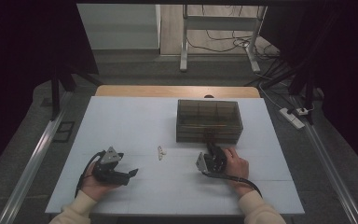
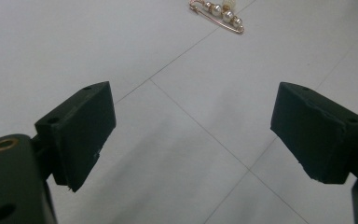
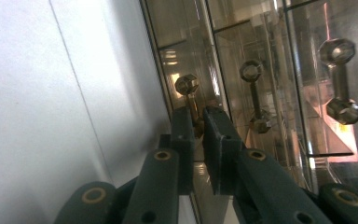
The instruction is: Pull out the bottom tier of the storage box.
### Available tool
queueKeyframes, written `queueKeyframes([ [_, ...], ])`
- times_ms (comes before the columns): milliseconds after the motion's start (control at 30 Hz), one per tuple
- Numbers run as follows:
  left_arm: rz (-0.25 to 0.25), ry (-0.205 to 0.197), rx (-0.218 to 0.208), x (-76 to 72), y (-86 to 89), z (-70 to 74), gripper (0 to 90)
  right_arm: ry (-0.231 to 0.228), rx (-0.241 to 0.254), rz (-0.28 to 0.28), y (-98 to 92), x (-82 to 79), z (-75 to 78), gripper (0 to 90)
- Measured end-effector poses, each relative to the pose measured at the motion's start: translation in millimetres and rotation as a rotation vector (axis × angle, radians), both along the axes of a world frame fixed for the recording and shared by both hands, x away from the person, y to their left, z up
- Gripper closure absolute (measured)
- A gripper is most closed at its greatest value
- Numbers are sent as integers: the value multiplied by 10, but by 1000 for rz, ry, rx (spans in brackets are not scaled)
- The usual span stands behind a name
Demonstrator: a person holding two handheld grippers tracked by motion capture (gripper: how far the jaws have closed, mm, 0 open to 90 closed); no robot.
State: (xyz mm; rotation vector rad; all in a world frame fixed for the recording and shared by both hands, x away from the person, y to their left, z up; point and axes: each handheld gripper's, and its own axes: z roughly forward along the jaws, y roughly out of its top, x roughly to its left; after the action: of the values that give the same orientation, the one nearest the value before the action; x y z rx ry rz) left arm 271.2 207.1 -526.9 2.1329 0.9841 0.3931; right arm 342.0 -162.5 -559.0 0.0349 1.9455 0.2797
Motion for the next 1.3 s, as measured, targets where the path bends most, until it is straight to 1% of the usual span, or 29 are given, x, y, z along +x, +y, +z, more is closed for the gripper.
queueKeyframes([
  [67, -2, 1, 3, 1, -4, -2, 130, -6, -4, 5, 4, 19, -17, 783],
  [133, -2, 1, 3, 0, -6, -3, 130, -10, -19, -11, 8, 26, -21, 774],
  [167, -2, 1, 4, 0, -7, -2, 130, -13, -15, -9, 5, 39, -29, 774],
  [267, -2, 1, 2, 0, -5, -1, 130, -18, -25, -22, -1, 46, -33, 780],
  [333, -3, 0, 2, -2, -6, -1, 130, -24, -26, -16, 1, 39, -40, 789],
  [400, -2, 0, 1, -2, -5, 0, 130, -29, -38, -14, 1, 32, -40, 793],
  [533, 0, -1, -1, -2, 1, 2, 130, -36, -33, -5, -3, 24, -48, 794],
  [567, -1, -1, -1, -2, 2, 3, 130, -35, -44, -8, -3, 11, -37, 794],
  [600, -1, -1, -2, -2, 2, 2, 130, -38, -36, -1, -3, 13, -44, 794],
  [667, -2, 0, -1, -1, 1, 1, 130, -41, -39, -4, -2, -3, -42, 794],
  [800, 0, -1, -1, -2, 3, 2, 130, -39, -41, -2, -5, -30, -48, 794],
  [833, 0, -1, 0, -1, 4, 2, 130, -38, -50, 0, -7, -35, -44, 794],
  [900, 1, 0, 1, 0, 4, 1, 129, -41, -43, 6, -7, -43, -54, 794],
  [967, 0, 0, 1, 0, 3, 1, 130, -39, -51, 0, -7, -62, -46, 794],
  [1100, 1, 0, 0, 0, 5, 1, 130, -39, -51, 1, -8, -88, -41, 795],
  [1133, 1, 0, 0, 0, 6, 1, 130, -39, -44, 4, -8, -88, -47, 794],
  [1200, 1, -1, 0, -1, 6, 2, 130, -38, -52, 4, -10, -96, -41, 794],
  [1300, 0, -1, 0, -2, 5, 3, 130, -37, -50, 4, -10, -106, -41, 795],
])
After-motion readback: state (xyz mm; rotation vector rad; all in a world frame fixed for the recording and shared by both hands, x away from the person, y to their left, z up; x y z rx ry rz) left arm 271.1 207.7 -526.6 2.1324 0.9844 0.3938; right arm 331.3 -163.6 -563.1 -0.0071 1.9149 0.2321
